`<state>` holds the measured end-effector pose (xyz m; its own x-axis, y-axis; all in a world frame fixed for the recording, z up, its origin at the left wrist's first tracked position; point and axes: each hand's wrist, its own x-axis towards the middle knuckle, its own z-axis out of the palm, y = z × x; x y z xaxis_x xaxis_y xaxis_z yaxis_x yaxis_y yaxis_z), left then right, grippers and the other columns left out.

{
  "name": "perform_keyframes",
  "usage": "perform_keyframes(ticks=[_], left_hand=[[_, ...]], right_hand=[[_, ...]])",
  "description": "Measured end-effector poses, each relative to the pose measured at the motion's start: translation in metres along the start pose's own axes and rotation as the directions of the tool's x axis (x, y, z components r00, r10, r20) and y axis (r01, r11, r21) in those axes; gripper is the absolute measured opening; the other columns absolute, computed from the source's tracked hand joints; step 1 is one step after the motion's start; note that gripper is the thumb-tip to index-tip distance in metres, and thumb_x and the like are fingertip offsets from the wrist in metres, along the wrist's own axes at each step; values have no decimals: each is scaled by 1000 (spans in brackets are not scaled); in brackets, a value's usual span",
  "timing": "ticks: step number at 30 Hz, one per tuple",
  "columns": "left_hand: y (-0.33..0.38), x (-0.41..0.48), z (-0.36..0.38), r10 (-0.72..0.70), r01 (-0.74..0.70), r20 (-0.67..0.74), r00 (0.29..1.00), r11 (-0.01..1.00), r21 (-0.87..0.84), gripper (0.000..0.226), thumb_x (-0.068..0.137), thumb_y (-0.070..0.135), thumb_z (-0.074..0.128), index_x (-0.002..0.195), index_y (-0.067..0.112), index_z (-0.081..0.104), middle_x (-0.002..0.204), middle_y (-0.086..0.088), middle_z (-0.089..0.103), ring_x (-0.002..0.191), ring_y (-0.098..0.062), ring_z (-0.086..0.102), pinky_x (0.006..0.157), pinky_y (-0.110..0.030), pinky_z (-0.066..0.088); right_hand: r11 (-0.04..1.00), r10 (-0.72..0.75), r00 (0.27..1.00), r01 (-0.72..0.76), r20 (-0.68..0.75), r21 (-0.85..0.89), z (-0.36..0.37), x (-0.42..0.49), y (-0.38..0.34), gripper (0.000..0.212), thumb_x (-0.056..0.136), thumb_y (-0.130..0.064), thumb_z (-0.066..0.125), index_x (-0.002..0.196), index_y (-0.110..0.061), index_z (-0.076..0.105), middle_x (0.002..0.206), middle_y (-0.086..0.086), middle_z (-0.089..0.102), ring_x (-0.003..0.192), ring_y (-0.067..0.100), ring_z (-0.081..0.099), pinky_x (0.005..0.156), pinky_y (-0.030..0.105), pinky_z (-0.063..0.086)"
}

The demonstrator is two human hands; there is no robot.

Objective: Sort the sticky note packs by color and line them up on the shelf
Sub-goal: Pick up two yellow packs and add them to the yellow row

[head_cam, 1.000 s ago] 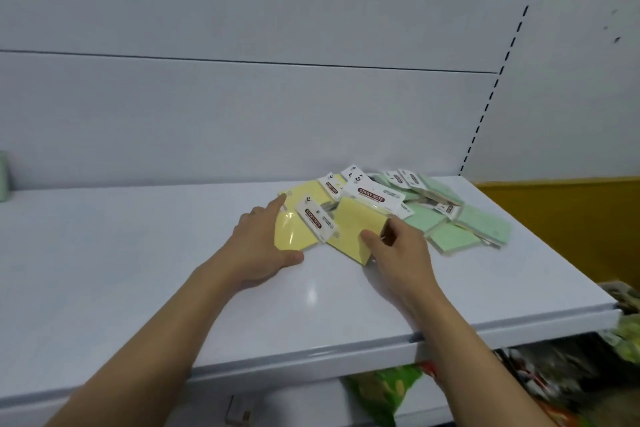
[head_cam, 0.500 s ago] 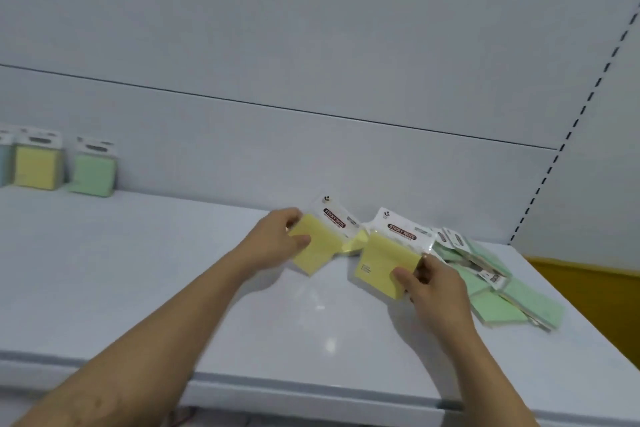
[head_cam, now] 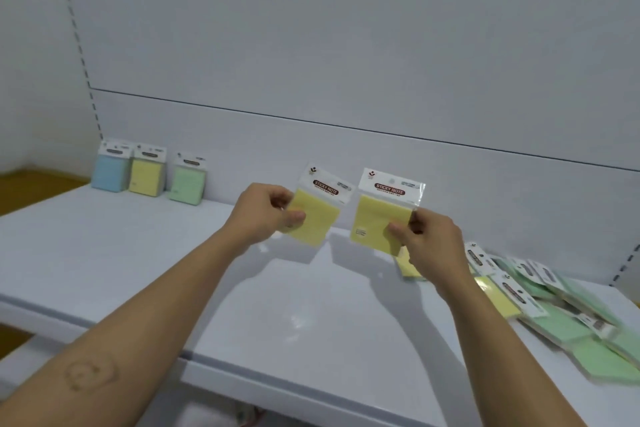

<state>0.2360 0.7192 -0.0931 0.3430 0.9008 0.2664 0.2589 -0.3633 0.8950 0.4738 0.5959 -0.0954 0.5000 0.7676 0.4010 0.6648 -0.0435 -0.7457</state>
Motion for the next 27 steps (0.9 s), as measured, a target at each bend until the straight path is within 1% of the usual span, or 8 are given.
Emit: perform_keyframes(ticks=[3,7,13,16,18,20,23,27], left_hand=[[-17,6,-23,-15,14,-38,999,999,-35,16,69,10,83,81,17,74,80,-10,74,67,-15,67,64,-27,56],[-44,17,-51,-38,35,-40,998,995,-90,11,73,11,80,81,14,73,66,2,72,53,-5,63,49,-13,44],[-86,52,-111,-102,102,7,995,992,-77,12,77,12,77,86,8,71,69,0,66,55,-6,62,55,-21,48],[-106,70,-143,-115,116,30,993,992,-48,13,77,9,77,87,5,70,73,-4,64,56,-7,62,55,-20,49],[-121,82,-163,-119,120,29,992,992,-45,8,77,7,76,79,9,69,68,-1,65,56,-7,62,54,-20,51],[-136,92,-181,-109,110,20,994,994,-22,17,76,6,77,67,15,65,57,7,62,55,-9,61,56,-22,53],[-159,106,-208,-111,111,-17,994,994,23,22,75,5,77,62,16,63,51,9,59,56,-12,59,60,-29,54],[-188,122,-241,-122,124,-45,991,991,42,8,76,2,75,76,2,67,65,-9,58,60,-16,55,61,-30,52]], right_hand=[[1000,-9,999,8,41,21,27,7,-16,11,80,-23,72,84,-12,70,78,3,69,76,28,64,71,46,54],[998,14,996,-18,83,57,71,16,-36,11,81,-20,71,90,-12,71,80,3,70,77,26,64,74,48,55],[984,47,992,-66,116,167,144,30,-69,7,84,-14,69,86,-21,70,81,-3,72,73,19,68,54,27,56],[974,86,987,-112,136,196,181,39,-90,10,85,-13,68,88,-22,69,85,-2,72,75,18,69,67,37,59],[970,100,985,-129,143,207,209,42,-102,10,84,-14,68,86,-23,68,86,-1,72,77,20,69,72,43,59],[970,110,982,-140,156,199,235,45,-111,5,84,-15,67,86,-19,68,87,0,72,75,21,69,73,45,58],[971,117,979,-148,164,188,271,48,-123,2,84,-17,67,86,-17,67,85,0,71,71,19,69,72,45,58],[970,111,977,-147,184,193,311,49,-136,10,84,-17,68,81,-26,66,81,-8,71,69,15,68,67,38,59]])
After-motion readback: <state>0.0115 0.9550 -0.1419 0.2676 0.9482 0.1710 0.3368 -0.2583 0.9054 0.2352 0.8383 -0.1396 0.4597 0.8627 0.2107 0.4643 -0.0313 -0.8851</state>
